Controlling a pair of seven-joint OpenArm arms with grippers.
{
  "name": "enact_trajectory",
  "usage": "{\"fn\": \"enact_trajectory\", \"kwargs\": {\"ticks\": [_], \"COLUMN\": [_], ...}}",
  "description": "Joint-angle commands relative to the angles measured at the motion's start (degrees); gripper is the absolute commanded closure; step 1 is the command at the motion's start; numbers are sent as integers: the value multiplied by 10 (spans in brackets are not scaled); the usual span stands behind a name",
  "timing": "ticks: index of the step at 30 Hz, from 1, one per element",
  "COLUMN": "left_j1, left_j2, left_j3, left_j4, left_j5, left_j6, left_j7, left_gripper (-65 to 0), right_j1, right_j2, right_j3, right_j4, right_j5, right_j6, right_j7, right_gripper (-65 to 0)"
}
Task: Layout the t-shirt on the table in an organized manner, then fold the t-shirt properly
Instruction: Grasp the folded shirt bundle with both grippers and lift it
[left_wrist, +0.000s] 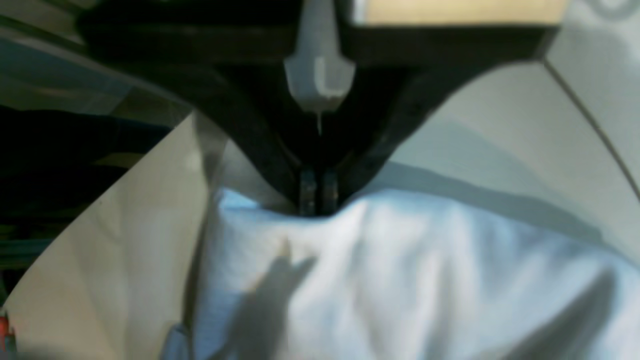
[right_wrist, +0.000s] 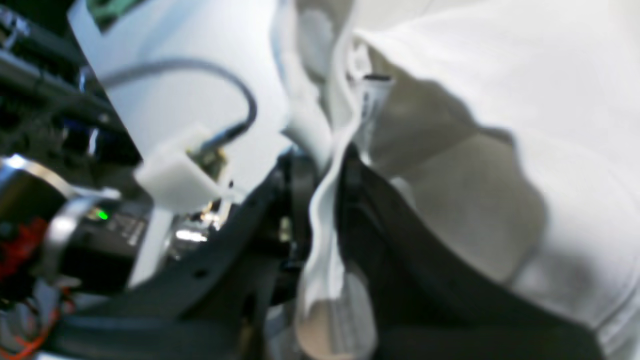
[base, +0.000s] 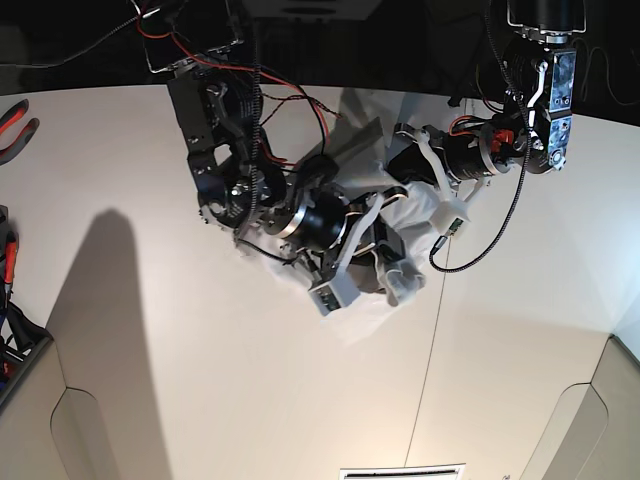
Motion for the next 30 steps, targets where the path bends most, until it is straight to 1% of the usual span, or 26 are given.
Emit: {"fn": "enact_trajectory", "kwargs": {"ticks": [1,4,7,10,15,19,21,28,30], "left_j1": [-6,-7,-7,-6,-6,-6,-4,10,16], "left_j2": [-2,-2,-2,-2,-2,-2,-2,-2,-2], "left_j3": [-1,-1,-7,-37,-94,-124,-130,-131,-131], "left_j4": [10,10,11,17,33,47,54,58,58], "left_j5": [-18,-21,-23,-51,-92,-132,-145,-145,-150], "left_j6": [-2,-2,-2,-2,-2,-2,-2,-3,-2], "left_j7": [-11,-12,-26,-29,-12,15,21,20,20], "left_gripper": [0,0,0,0,0,0,0,0,0], "right_j1": [9,9,8,8,9,15,25,84,98], "right_j2": [-6,-6,-6,-7,-7,-13,-13,-13,-13], "right_j3": [-13,-38,-46,-46,-46,-49,-54,-72,-76], "right_j4": [-7,-52,-87,-109,-112,-112,-112,-112,-112], "right_j5": [6,-12,-16,-16,-16,-8,-5,-6,-6], "right_j6": [6,6,6,6,6,7,7,6,-7], "right_j7": [21,58,63,64,78,80,80,80,82], "right_gripper": [0,0,0,0,0,0,0,0,0]}}
